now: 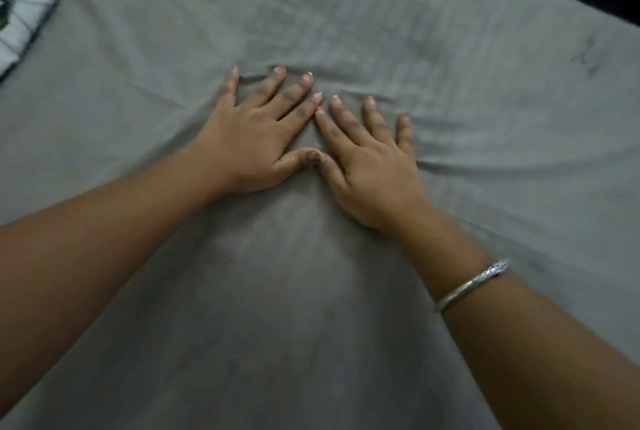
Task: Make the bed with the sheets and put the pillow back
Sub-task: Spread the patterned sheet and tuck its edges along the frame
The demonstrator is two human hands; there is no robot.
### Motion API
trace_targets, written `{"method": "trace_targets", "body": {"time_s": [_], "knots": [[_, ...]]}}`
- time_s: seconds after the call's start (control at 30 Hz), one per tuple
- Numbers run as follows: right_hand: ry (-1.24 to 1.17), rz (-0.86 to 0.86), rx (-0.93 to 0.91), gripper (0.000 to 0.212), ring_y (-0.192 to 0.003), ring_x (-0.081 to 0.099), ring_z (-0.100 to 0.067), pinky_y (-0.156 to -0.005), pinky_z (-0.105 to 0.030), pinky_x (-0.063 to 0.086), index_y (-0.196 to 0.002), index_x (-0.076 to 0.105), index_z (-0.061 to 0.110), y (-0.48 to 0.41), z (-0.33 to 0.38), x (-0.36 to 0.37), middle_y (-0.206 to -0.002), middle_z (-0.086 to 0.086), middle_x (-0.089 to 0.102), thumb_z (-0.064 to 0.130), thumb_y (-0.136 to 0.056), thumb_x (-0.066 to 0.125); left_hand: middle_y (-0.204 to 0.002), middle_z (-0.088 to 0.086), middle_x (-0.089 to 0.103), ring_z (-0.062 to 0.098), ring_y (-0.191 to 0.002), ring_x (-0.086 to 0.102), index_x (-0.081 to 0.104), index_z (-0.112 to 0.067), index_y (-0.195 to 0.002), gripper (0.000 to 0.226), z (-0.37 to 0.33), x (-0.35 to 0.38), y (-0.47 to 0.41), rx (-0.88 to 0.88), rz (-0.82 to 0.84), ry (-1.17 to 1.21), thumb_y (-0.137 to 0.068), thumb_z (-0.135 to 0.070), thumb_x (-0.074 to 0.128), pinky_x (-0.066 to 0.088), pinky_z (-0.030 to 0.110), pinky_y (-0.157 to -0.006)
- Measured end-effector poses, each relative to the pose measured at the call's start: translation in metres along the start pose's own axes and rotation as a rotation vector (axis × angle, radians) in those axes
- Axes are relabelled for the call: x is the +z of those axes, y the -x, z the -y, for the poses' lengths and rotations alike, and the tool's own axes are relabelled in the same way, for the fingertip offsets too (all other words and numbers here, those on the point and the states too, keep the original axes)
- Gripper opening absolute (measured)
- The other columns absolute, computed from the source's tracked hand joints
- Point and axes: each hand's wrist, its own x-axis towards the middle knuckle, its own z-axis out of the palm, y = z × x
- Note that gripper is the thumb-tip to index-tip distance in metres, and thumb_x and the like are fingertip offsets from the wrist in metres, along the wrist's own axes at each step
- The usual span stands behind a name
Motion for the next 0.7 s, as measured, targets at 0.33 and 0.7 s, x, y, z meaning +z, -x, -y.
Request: {"method": "trace_targets", "body": {"time_s": [0.33,0.7], "knots": [[-0.122,-0.063,0.343,0.063,-0.146,0.004,-0.029,-0.113,-0.057,0.0,-0.149,0.022,0.024,-0.034,-0.099,-0.027,-0.16,-0.005,0.006,0.051,-0.094,0.035,-0.149,0.017,0.033,0.037,-0.136,0.033,0.037,-0.005,-0.142,0.079,-0.042,-0.026,-0.085,0.208,-0.188,0.038,-0.084,-0.058,0.028,0.022,0.063,-0.105],[0.108,0.0,0.077,0.067,-0.143,0.007,-0.042,-0.113,-0.057,0.009,-0.145,0.01,0.049,0.031,-0.242,-0.024,-0.159,0.0,0.008,0.076,-0.084,0.006,-0.159,0.002,0.007,0.029,-0.145,0.012,0.012,-0.027,-0.151,0.075,-0.073,-0.015,-0.15,0.158,0.0,-0.124,-0.087,-0.065,0.007,0.007,0.062,-0.11]]}}
